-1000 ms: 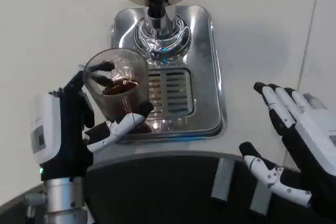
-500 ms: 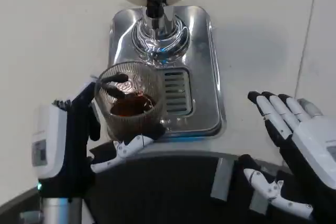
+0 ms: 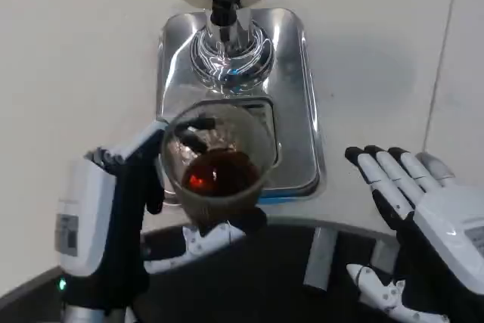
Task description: Grasp the cup under the faucet to collect the drink, then remove the cup.
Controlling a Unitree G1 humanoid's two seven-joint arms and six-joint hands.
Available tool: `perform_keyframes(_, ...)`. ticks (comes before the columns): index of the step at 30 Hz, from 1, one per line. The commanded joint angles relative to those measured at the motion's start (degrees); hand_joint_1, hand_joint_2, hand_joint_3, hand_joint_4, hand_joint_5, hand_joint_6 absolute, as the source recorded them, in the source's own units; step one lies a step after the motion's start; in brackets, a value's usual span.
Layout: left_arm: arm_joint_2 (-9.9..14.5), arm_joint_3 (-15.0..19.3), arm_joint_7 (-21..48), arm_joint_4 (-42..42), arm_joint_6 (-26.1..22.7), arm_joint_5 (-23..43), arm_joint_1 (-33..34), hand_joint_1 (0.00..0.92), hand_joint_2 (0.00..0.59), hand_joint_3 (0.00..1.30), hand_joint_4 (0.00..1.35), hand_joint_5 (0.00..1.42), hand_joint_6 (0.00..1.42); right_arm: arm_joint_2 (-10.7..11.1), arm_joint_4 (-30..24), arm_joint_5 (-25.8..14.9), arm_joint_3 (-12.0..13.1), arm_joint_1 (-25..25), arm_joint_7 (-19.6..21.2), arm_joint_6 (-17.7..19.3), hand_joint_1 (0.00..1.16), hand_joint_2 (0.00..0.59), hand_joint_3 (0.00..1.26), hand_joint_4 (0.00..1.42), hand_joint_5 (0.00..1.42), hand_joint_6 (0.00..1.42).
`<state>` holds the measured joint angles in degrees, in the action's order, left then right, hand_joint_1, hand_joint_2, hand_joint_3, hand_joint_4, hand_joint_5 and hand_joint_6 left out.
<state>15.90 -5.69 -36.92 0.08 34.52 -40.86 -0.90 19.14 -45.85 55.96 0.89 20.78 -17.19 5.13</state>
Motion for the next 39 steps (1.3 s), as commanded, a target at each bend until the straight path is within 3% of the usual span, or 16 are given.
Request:
perform_keyframes(1, 0.41, -0.01, 1.3, -3.49, 2.93, 0.56, -2.54, 0.754, 0.086, 1.2, 1.22, 1.33, 1.42, 0.28, -1.81, -0.33, 0.59, 3.29, 2.81, 2.91, 0.2, 0.489, 0.0, 0.0, 0.0, 0.0)
perform_keyframes(7, -0.39, -0.01, 3.04, -5.67, 3.46, 0.93, -5.67, 0.754, 0.087, 1.2, 1.22, 1.33, 1.42, -0.39, -3.16, -0.11, 1.41, 7.97, 7.18, 6.45, 0.22, 0.502, 0.0, 0.0, 0.0, 0.0)
perform_keyframes(15, -1.23, 0.31, 4.33, -7.29, 3.47, 1.34, -7.63, 0.754, 0.088, 1.21, 1.22, 1.33, 1.42, -1.37, -5.04, -0.3, 4.36, 16.98, 13.34, 12.02, 0.22, 0.514, 0.0, 0.0, 0.0, 0.0)
perform_keyframes(21, -2.25, -0.03, 4.75, -7.59, 3.36, 1.17, -8.04, 0.759, 0.09, 1.21, 1.22, 1.33, 1.42, -2.67, -5.37, 0.51, 4.8, 21.8, 15.76, 14.85, 0.22, 0.522, 0.0, 0.0, 0.0, 0.0)
perform_keyframes(29, -3.1, -0.44, 5.66, -7.83, 3.41, 0.68, -8.47, 0.762, 0.091, 1.21, 1.22, 1.33, 1.42, -4.37, -4.78, 1.31, 4.1, 21.42, 15.41, 15.3, 0.21, 0.525, 0.0, 0.0, 0.0, 0.0)
perform_keyframes(39, -3.3, -0.36, 6.01, -7.91, 3.43, 0.51, -8.65, 0.762, 0.092, 1.21, 1.22, 1.33, 1.42, -4.81, -3.93, 0.88, 3.75, 18.03, 12.91, 14.09, 0.2, 0.526, 0.0, 0.0, 0.0, 0.0)
